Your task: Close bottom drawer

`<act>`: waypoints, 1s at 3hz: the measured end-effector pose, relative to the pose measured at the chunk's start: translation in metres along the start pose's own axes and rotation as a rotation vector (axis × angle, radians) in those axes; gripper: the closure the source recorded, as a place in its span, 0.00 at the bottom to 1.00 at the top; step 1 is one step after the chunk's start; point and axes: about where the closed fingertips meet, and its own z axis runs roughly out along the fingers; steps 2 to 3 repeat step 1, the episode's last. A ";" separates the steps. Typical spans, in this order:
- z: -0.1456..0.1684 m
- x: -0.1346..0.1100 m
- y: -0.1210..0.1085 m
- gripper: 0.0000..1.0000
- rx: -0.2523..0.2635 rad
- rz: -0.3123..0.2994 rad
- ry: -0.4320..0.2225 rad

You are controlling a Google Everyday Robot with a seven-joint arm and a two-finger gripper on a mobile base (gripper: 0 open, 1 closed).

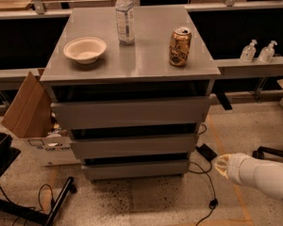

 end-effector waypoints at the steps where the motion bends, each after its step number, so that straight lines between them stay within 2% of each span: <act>1: -0.011 -0.006 0.006 0.82 -0.008 -0.037 -0.026; 3: -0.011 -0.006 0.006 0.82 -0.008 -0.037 -0.026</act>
Offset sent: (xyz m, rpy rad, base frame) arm 0.0000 0.0000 0.0000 0.0000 0.0000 0.0000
